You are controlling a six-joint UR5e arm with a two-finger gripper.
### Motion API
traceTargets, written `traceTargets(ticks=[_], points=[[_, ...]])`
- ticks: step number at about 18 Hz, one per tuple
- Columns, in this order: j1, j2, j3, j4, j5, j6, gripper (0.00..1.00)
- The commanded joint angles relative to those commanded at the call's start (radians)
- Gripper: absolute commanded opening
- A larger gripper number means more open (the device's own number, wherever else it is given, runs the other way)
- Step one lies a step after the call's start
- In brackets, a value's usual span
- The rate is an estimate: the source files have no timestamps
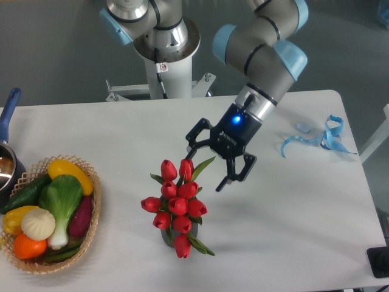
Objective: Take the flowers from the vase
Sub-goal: 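Lower the open gripper around the tulip stems above the vase rim, then close the gripper on the tulip stems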
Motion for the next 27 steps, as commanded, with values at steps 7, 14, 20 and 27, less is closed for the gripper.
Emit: traceTargets(ticks=[7, 14, 20, 27], points=[[-0.034, -0.060, 0.020, 0.035, -0.003, 0.000, 1.00], [-0.049, -0.091, 0.049, 0.035, -0.005, -0.003, 0.99], [-0.061, -0.091, 0.058, 0.037, 0.000, -0.075, 0.23], [-0.061, -0.088, 0.117, 0.037, 0.011, -0.198, 0.03]])
